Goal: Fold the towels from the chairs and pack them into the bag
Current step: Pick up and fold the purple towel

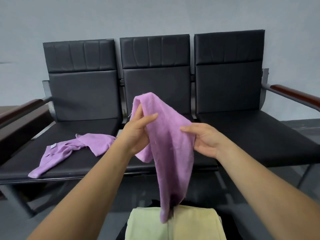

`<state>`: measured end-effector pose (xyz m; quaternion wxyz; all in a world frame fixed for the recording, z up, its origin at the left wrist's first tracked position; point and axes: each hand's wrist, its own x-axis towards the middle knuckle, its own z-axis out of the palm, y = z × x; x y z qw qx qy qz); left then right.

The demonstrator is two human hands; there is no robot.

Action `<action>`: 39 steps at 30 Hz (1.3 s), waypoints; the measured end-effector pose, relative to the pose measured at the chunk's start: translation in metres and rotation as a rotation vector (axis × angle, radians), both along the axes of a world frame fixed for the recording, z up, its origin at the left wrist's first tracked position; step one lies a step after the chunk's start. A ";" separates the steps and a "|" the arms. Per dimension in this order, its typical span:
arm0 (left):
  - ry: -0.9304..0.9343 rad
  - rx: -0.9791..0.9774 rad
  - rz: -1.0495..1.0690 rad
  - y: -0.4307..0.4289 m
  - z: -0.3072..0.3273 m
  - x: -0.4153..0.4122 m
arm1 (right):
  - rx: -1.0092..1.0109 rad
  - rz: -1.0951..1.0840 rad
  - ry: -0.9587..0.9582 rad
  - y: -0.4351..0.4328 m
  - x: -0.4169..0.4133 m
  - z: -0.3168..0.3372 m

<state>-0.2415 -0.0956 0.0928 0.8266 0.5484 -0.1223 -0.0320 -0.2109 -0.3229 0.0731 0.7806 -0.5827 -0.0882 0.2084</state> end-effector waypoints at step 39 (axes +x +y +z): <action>0.104 0.574 0.445 0.034 -0.035 -0.007 | -0.071 -0.241 -0.077 0.011 -0.003 -0.011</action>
